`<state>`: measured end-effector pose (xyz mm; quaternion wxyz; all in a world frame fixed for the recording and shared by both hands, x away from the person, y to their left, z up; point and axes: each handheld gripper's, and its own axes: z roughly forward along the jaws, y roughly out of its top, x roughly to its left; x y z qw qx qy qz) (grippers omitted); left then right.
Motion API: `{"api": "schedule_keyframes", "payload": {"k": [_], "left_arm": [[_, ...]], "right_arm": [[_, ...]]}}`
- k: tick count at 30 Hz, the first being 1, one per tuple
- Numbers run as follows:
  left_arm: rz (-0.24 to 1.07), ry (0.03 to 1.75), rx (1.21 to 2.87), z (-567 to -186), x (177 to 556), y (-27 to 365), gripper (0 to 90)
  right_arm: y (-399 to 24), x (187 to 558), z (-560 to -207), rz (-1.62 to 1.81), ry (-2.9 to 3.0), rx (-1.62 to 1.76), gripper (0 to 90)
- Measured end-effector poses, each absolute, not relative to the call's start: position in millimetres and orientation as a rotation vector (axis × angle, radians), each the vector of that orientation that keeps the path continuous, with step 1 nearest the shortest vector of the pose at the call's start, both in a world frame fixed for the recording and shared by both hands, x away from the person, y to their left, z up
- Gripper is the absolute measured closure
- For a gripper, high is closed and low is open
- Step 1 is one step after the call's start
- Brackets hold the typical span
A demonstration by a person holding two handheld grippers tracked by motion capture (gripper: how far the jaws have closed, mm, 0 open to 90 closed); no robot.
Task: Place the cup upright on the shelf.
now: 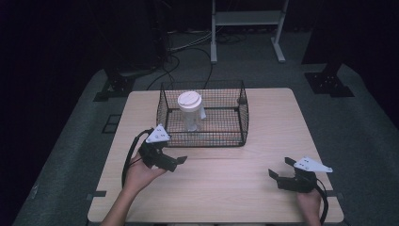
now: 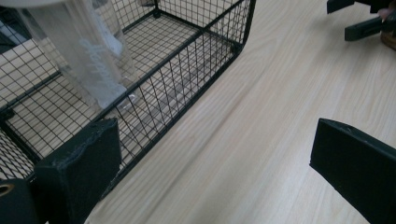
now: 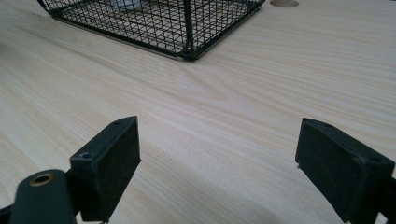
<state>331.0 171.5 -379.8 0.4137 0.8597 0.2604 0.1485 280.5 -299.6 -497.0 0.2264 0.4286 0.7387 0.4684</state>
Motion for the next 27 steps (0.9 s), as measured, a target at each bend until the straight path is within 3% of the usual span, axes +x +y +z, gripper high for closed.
{"api": "schedule_keyframes", "payload": {"k": [27], "left_arm": [[0.33, 0.764, 2.055, -415.0, 313.5, 207.8, 1.2]], "right_arm": [[-300.5, 281.3, -496.9, 1.294, 2.035, 1.187, 12.9]]}}
